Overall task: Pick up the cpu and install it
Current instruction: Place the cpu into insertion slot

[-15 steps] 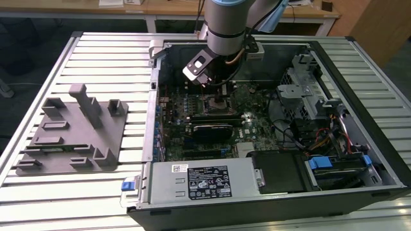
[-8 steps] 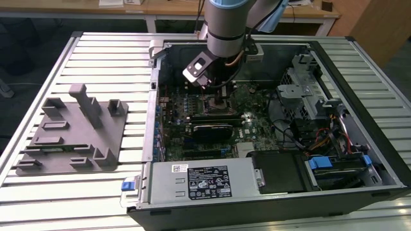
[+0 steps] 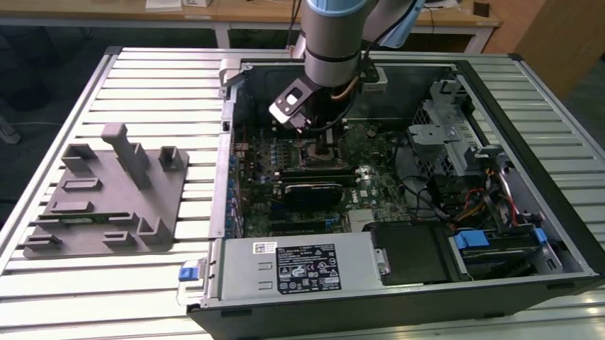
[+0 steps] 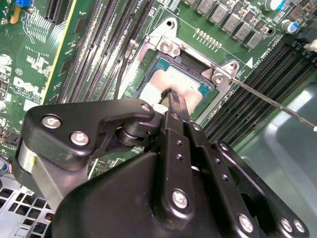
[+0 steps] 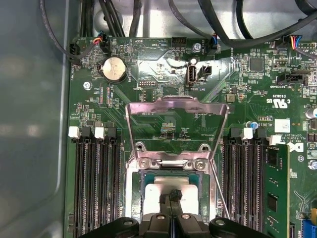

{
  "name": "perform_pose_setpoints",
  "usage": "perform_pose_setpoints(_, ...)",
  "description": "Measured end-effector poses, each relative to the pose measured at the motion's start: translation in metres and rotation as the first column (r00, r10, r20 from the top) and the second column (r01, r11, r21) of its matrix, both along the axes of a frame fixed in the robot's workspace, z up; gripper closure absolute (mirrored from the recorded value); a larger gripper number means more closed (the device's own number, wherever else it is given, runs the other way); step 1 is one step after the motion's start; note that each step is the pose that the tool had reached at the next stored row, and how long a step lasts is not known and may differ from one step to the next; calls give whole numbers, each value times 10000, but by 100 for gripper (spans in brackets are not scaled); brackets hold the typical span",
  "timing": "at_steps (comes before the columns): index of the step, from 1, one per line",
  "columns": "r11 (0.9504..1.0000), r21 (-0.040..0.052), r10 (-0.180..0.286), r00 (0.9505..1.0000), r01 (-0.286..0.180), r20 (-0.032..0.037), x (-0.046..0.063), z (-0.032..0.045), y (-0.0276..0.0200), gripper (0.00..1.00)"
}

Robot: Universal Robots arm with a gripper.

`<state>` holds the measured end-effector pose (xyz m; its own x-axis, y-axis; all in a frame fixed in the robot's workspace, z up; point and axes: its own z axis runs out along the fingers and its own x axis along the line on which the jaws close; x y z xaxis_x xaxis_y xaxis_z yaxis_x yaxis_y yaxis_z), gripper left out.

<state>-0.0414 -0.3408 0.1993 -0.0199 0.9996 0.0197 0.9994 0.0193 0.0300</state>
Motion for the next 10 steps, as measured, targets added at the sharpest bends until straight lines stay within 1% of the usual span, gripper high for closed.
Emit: perform_pose_setpoints(10, 10000, -1, 0, 10000, 0, -2, 0, -9, 0, 89)
